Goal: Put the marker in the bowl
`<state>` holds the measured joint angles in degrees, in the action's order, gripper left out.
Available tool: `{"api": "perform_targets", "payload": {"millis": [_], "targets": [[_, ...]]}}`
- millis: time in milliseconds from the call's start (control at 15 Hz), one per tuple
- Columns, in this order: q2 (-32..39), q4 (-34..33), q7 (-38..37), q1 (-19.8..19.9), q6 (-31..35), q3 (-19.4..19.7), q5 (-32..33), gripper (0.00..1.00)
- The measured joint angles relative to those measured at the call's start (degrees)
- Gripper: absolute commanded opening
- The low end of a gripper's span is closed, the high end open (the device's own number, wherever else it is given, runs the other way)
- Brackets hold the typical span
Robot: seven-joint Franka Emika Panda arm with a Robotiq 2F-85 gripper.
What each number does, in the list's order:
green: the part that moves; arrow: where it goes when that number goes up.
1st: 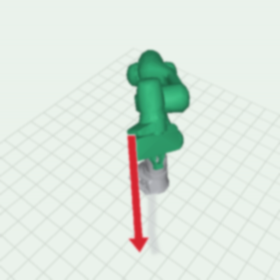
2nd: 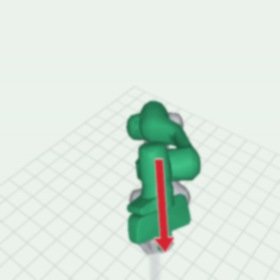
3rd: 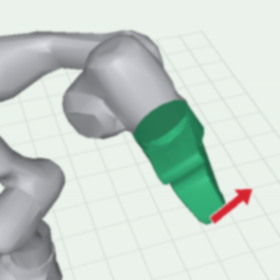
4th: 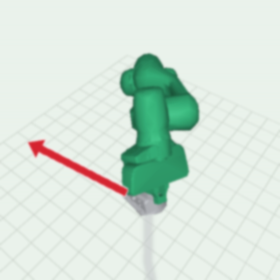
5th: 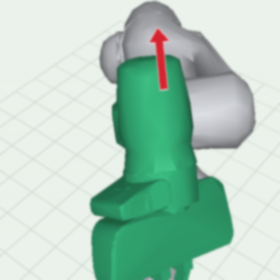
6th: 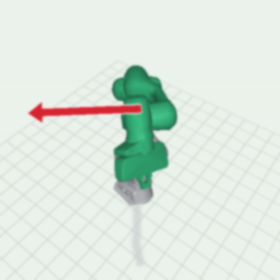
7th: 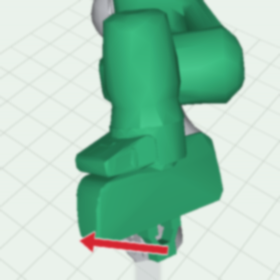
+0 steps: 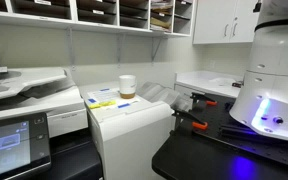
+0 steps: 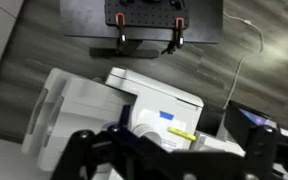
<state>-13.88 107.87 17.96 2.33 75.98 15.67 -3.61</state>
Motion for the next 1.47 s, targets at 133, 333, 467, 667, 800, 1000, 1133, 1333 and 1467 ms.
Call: {"api": "perform_targets", "payload": {"millis": [133,333,467,667,800,1000,1133,1333,1467], "targets": [[0.0,0.0,0.0,0.2,0.0,-0.2,0.0,1.0],[0.0,0.9,-4.1,1.1,3.0,-2.0,0.1,1.0],[-0.1,3.5,-11.1,1.2,8.6,-4.4,-0.2,1.0],[0.2,10.1,-24.2,0.7,18.5,-9.9,-2.0,1.0],[1.4,14.9,-33.2,-0.1,26.1,-13.7,-3.4,1.0],[5.4,20.3,-44.8,-1.2,38.5,-17.7,-5.1,1.0],[9.1,22.3,-50.9,-1.6,46.3,-18.8,-5.7,1.0],[14.4,22.9,-59.1,-1.9,55.4,-19.0,-5.8,1.0],[16.6,23.2,-65.1,-2.5,60.2,-19.0,-5.8,1.0]]}}
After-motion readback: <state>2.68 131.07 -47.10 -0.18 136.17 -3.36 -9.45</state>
